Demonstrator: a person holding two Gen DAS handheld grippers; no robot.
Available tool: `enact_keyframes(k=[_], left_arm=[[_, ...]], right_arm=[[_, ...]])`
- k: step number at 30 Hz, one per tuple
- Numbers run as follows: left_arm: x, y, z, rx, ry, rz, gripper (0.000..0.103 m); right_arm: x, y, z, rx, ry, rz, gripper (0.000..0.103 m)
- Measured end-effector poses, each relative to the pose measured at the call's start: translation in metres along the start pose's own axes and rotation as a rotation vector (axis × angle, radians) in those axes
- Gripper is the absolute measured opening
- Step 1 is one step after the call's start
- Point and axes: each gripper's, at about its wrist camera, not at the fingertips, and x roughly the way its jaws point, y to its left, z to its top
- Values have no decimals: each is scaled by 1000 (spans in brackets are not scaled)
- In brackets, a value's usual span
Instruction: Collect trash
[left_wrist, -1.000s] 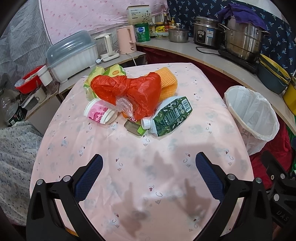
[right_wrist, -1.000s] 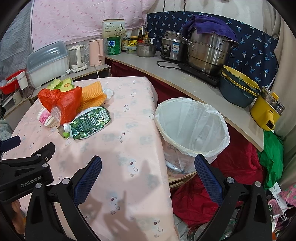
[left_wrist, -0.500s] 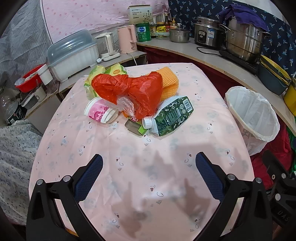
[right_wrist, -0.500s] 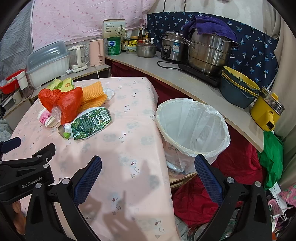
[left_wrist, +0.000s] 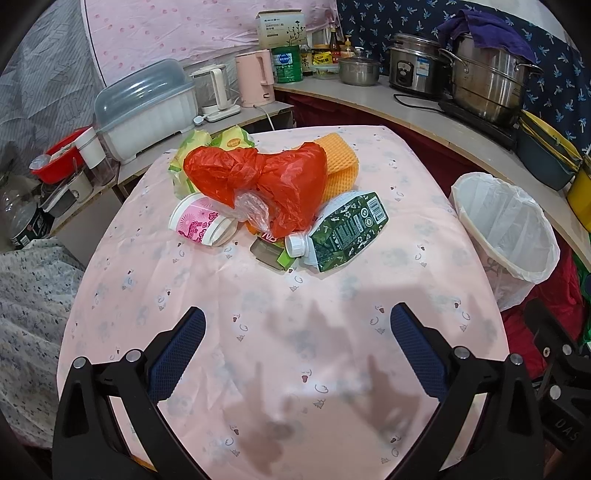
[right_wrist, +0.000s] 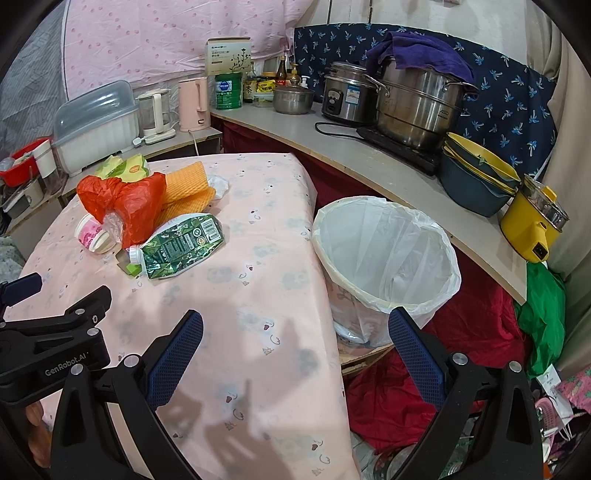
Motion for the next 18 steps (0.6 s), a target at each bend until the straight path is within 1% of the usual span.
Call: enact_keyframes(k=[18], left_arm=[[1,2,-1,-2,-1,-1,96]], right_arm=[[1,-1,1,-1,2,-2,96]])
